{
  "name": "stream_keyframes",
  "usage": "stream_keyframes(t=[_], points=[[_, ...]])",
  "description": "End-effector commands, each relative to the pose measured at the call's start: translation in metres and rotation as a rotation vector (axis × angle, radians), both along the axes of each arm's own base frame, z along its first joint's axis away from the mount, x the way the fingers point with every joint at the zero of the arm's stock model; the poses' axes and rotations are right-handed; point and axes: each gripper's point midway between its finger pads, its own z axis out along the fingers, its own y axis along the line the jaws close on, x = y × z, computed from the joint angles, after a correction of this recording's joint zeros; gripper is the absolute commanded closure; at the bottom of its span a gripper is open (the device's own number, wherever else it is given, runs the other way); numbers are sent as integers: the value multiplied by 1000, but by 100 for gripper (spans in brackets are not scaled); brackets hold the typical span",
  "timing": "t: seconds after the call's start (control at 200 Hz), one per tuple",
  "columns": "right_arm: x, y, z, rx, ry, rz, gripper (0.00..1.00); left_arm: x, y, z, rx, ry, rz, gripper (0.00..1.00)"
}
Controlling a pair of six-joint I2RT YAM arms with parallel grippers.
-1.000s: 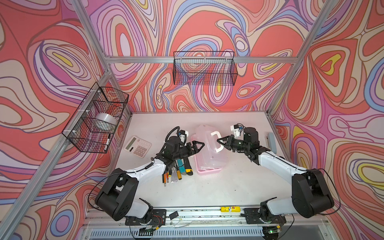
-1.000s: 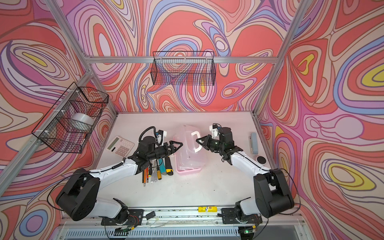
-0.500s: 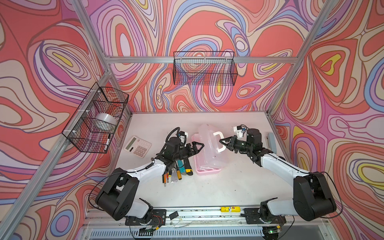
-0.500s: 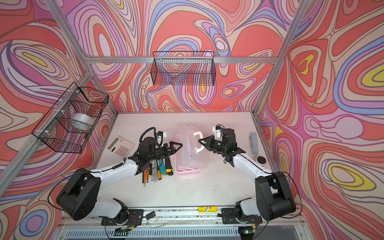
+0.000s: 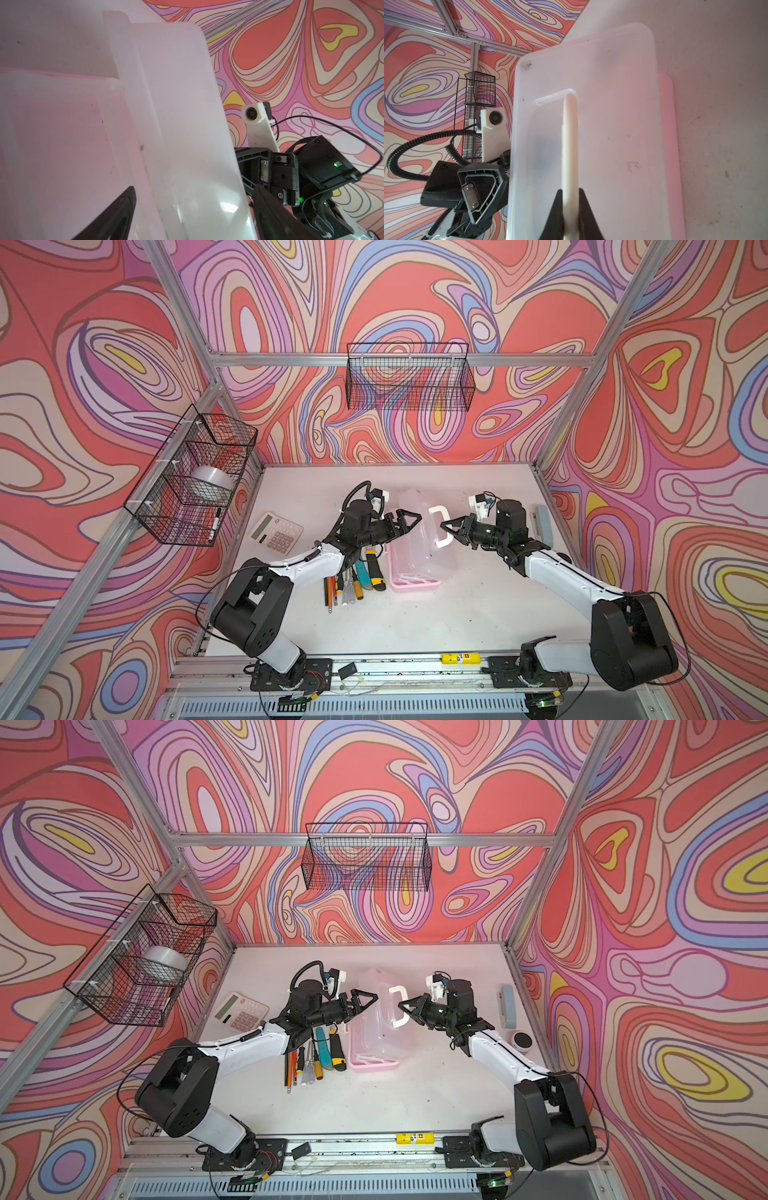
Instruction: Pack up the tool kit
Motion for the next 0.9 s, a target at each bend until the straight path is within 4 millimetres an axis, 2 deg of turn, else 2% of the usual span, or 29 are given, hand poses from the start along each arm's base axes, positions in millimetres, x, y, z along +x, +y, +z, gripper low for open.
stream_keyframes(t=[0.0, 0.09, 0.175, 0.285, 0.406, 0.586, 0.681, 0.766, 0.831, 0.896], points=[[-3, -5, 14, -46, -55, -3, 64, 1, -14, 22, -40, -34, -33, 13], [-2, -12, 14, -105, -60, -37, 42, 1, -20, 30, -48, -44, -43, 13], [-2, -22, 16, -170, -66, -73, 36, 2, -28, 38, -48, -55, -55, 13], [-3, -39, 21, -261, -81, -143, 35, 3, -41, 50, -53, -68, -78, 13], [-7, -69, 32, -387, -105, -266, 35, 5, -58, 64, -66, -86, -104, 13], [-18, -110, 54, -511, -146, -426, 35, 9, -97, 76, -83, -96, -162, 14], [-24, -117, 62, -531, -166, -454, 35, 10, -122, 81, -94, -100, -209, 14], [-27, -120, 61, -544, -161, -455, 35, 10, -142, 84, -101, -93, -252, 13], [-28, -120, 60, -551, -159, -454, 35, 12, -147, 84, -108, -86, -262, 12], [-28, -122, 60, -561, -157, -459, 35, 14, -142, 80, -91, -82, -252, 11]])
